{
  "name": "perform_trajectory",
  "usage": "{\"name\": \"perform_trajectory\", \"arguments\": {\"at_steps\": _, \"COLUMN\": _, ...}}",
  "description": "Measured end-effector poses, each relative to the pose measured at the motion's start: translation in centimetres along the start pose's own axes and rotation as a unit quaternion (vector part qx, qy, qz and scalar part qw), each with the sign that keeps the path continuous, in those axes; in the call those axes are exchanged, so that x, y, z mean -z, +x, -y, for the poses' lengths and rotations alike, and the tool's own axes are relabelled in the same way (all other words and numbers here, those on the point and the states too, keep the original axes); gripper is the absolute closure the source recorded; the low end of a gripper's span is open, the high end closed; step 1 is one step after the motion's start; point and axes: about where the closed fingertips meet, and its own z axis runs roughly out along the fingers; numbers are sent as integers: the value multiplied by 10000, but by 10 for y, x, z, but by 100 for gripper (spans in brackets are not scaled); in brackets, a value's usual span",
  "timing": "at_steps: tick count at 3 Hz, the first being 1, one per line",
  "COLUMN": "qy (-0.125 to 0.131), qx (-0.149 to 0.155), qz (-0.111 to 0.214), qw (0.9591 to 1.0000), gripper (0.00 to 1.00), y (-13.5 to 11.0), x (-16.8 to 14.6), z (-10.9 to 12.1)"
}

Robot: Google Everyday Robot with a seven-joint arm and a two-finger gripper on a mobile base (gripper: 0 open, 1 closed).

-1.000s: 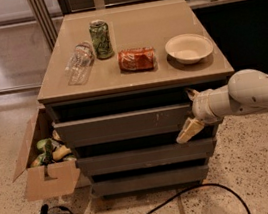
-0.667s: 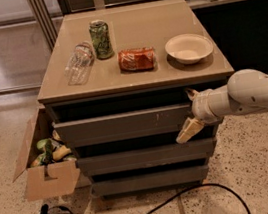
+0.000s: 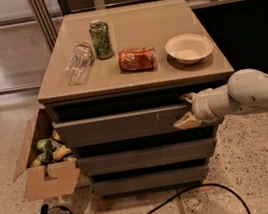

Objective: Open top drawer

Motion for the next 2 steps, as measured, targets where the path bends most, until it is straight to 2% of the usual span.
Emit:
{"name": "perform_trajectory", "arguments": {"at_steps": 1, "qy": 0, "qx": 0, "qz": 0, "qw": 10000, "gripper": 73, "y": 0, "x": 0, "z": 0}}
{"name": "perform_trajectory", "arguments": {"at_steps": 2, "qy": 0, "qx": 0, "qz": 0, "qw": 10000, "gripper": 96, "y": -3, "x": 4, "z": 2}}
